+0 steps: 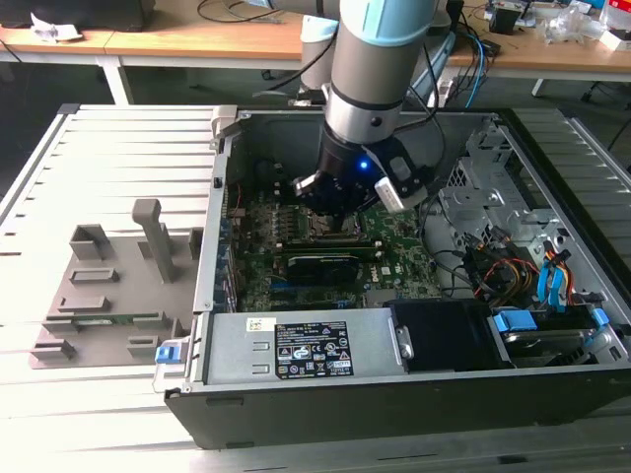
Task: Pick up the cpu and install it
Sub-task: 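Install the second cpu locking lever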
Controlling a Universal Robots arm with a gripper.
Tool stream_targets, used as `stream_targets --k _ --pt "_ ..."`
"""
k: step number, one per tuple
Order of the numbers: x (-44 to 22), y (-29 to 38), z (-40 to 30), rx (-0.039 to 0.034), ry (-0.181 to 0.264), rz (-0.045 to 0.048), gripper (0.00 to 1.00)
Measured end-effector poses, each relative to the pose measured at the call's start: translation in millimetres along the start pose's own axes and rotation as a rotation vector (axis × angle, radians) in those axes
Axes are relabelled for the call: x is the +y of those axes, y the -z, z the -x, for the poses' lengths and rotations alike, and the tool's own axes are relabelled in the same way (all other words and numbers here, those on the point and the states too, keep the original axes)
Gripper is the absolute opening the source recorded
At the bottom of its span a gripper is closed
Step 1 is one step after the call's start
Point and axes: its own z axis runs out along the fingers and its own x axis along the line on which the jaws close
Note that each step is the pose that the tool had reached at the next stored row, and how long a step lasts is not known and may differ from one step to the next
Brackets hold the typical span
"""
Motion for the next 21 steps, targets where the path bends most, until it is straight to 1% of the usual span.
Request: stream_targets --k 1,2,4,5,7,9,10,11,13,14,16,21 --pt "-0.5 -1.2 -3.8 -0.0007 0.0 0.0052 0.11" --pt "-0.3 -2.4 -8.4 -0.0019 0.001 0.0136 0.11" --pt "0.1 -4.9 -15.7 -0.0037 0.001 0.0275 0.11" --pt "-0.3 -6.4 -18.4 -0.0042 0.002 0.0308 0.11" --pt "-1.4 -11.0 -21.9 -0.0043 0.001 0.0321 0.11" --pt "-1.6 -17.4 -25.9 -0.0044 0.002 0.0326 0.11" --pt "-1.6 -21.7 -28.0 -0.0044 0.002 0.0332 0.11" --pt "-1.6 -23.7 -28.9 -0.0045 0.002 0.0336 0.11" --pt "-1.6 -26.5 -30.6 -0.0046 0.002 0.0341 0.11" --pt "-1.4 -29.2 -32.4 -0.0046 0.003 0.0344 0.11" --pt "-1.1 -31.5 -33.8 -0.0046 0.003 0.0353 0.11" --pt "3.9 -37.0 -34.8 -0.0048 0.005 0.0383 0.11"
